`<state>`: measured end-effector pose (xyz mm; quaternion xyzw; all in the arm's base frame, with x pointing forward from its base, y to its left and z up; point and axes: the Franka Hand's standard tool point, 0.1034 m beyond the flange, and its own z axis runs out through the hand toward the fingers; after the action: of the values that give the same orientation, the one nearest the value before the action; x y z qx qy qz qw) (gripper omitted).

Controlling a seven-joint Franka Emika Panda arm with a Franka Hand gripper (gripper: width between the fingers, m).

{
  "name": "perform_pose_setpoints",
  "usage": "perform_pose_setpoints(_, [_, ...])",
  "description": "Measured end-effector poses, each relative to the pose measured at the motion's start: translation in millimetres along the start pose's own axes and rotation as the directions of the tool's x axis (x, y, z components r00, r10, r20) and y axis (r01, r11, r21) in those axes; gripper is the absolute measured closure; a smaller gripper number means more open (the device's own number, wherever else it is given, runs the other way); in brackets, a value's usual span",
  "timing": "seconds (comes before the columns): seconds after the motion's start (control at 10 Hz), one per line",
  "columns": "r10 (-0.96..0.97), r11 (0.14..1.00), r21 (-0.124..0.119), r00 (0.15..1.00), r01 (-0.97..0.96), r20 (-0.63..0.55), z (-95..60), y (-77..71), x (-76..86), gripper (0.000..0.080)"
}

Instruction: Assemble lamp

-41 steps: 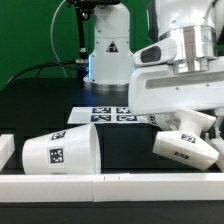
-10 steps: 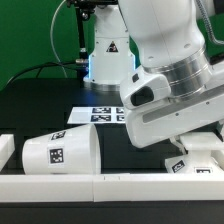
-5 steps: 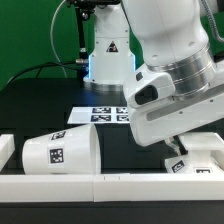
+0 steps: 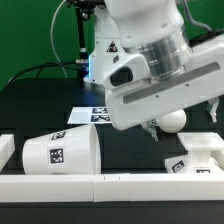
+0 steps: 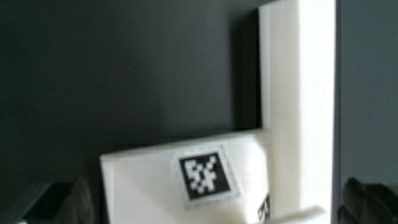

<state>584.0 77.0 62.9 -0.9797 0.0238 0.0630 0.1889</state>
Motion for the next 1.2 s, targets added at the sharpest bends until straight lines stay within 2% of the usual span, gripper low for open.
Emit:
perform_pose_setpoints(0.1, [0.015,1.0,0.009,1.0,-0.015,-0.007,-1.0,-3.8,0.9,0.01])
perform_pose_setpoints(0.5, [0.016,1.0,0.008,1.0,-0.016,-0.004,0.2,-2.4,-0.2,0.01])
perform_pose_setpoints(0.6, [0.078,0.997,-0.025,0.996,-0.077,0.036,-1.5,0.1,-14.9,0.01])
perform_pose_setpoints(0.7, [0.104,0.992,-0.073,0.992,-0.099,0.074,-6.5,1.9,-30.7,0.01])
perform_pose_setpoints(0.8, [0.169,0.982,-0.105,0.981,-0.158,0.098,-10.9,-0.1,-40.6,0.01])
perform_pose_setpoints(0.9, [0.105,0.987,-0.129,0.99,-0.092,0.096,-7.7,-2.6,-43.6,0.01])
perform_pose_setpoints(1.0, [0.016,0.992,-0.129,0.995,-0.003,0.097,0.8,-4.4,-50.1,0.01])
perform_pose_setpoints(1.2, [-0.102,0.987,-0.115,0.988,0.115,0.114,-1.4,-0.9,-49.1,0.01])
